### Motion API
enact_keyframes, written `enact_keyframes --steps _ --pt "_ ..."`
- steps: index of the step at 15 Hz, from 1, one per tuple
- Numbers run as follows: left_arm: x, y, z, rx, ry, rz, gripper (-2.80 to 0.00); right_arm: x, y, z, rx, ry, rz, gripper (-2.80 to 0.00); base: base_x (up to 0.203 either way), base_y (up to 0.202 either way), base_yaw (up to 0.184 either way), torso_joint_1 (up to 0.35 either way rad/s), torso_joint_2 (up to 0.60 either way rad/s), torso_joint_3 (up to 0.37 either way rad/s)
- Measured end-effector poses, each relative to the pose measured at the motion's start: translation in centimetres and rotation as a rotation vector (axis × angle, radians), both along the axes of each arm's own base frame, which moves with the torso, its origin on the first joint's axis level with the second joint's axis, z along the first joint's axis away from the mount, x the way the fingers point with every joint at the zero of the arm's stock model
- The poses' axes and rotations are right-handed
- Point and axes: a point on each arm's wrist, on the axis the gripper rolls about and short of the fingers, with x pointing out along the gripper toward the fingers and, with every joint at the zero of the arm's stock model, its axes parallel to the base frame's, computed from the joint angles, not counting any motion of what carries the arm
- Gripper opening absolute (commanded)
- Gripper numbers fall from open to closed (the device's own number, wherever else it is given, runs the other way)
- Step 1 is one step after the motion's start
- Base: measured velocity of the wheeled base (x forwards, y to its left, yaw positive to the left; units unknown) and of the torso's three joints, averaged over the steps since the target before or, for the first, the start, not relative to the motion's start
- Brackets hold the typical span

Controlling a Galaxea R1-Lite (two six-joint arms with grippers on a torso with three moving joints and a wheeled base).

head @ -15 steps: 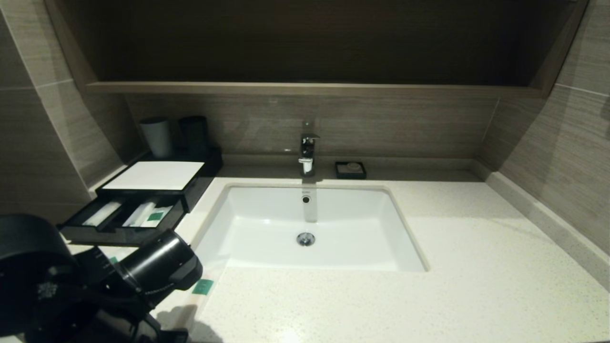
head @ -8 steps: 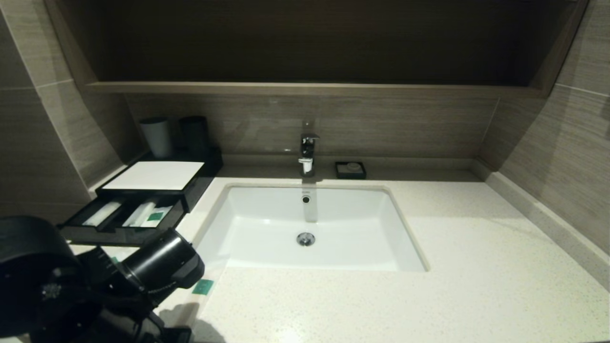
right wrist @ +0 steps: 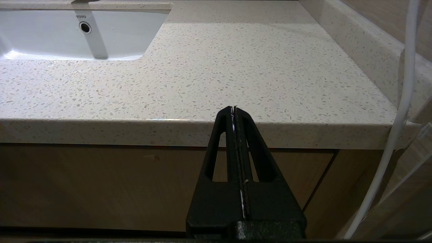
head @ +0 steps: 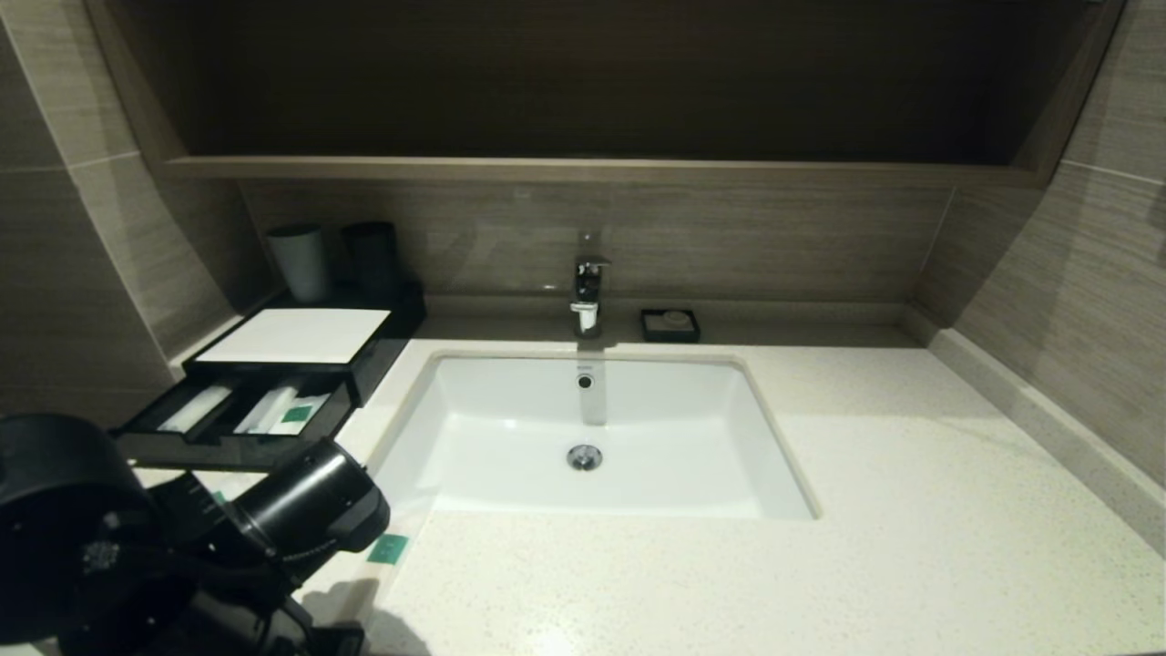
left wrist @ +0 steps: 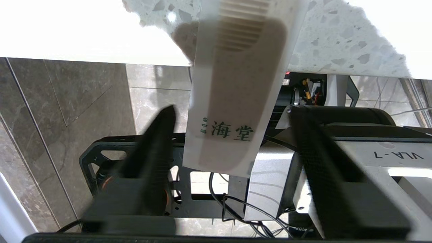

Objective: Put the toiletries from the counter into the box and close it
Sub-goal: Pick up the bathroom toiletry

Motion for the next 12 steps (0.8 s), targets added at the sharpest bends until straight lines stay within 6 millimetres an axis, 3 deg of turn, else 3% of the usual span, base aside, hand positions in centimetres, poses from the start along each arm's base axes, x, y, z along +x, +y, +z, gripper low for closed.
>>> enact_keyframes --steps 12 --pt "-0.37 0.3 0.4 -0.004 -0.006 0.002 -2.8 0.0 0.0 0.0 0.0 0.0 0.0 -2.8 0.0 0.0 0.0 0.0 0.0 0.0"
